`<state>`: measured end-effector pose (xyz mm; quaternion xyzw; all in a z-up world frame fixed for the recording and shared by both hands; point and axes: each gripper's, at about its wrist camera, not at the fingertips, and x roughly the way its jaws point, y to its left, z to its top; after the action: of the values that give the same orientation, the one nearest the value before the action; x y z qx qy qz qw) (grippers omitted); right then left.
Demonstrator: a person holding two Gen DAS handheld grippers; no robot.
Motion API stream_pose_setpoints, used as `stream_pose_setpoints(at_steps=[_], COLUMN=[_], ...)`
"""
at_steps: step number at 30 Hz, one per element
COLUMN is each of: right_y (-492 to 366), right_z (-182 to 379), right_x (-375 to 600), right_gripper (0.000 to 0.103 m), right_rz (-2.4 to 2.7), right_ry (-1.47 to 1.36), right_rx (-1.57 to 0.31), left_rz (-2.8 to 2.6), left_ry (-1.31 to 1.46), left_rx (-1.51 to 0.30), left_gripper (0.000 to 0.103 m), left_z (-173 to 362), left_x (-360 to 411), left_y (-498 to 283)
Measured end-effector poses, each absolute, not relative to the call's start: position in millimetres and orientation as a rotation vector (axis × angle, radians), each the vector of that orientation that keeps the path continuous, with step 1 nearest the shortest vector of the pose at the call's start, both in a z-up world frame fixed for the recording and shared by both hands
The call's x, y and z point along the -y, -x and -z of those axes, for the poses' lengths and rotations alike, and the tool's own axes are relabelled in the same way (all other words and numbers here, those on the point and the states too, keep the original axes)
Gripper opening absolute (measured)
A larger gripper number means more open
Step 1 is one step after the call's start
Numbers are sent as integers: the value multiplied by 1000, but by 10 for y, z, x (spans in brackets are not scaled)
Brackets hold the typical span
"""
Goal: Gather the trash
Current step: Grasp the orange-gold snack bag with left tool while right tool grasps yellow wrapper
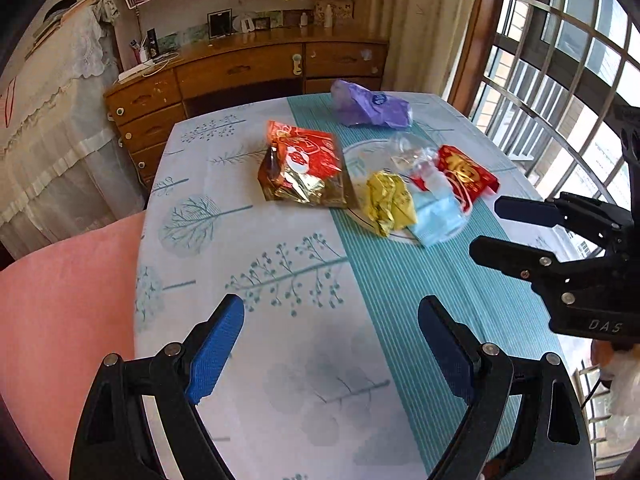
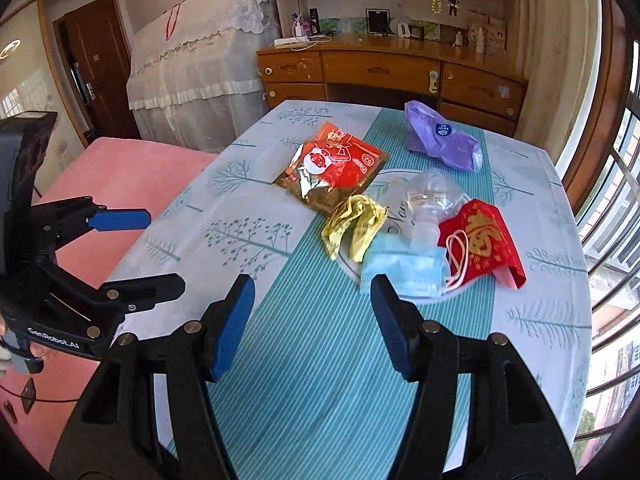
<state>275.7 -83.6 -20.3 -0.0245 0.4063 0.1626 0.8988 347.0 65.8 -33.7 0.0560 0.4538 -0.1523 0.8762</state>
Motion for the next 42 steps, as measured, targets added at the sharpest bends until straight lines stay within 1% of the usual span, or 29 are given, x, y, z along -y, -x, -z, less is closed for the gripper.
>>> stream_pose_setpoints(at_steps=[5,11,12,13,15,17,19,25,30,35,42], right_y=[-3404,-3953,-3998,-4029,-4093,-4154,-4217,-4412,-4618,-4698,-4728], right_z=[627,1123,1168,1200,1254,1264,1245,1081,1125,1240,1326], right_x=[746,664,653,641,623,642,667,809,874,822,802], right_gripper=[58,57,54,46,34,29,27,27,26,25,25], right_rz=[-298,-236,-236,-234,-229,-230,-223,-187,-170,-202,-240], right_ry=[24,34,42,56,78,74,70,31,19,18,-25], right_rx=[-898,-984,-983,-978,-972,-959,-947,-871,-874,-888,-872], left_rz=[290,294,296,299,305,308,310,315,310,350,391], left_ry=[-87,-66,-68,-71,-73,-65,-48,55,149,162,134], left_rx=[-967,-981,-982,-983,-985,-990,-1002,-1038,-1081,-1095,-1063], left_gripper=[90,90,90,90,90,90,90,90,90,90,89], left_z=[473,627,654,681,730,784,840,1029,1223,1332,1355], left_x=[-845,-917,-911,-899,-869,-840,-808,-820,-847,-749,-480], left_y=[-4122,-4639,-4708,-4759,-4864,-4983,-5104,-5557,-5869,-5998,-5992])
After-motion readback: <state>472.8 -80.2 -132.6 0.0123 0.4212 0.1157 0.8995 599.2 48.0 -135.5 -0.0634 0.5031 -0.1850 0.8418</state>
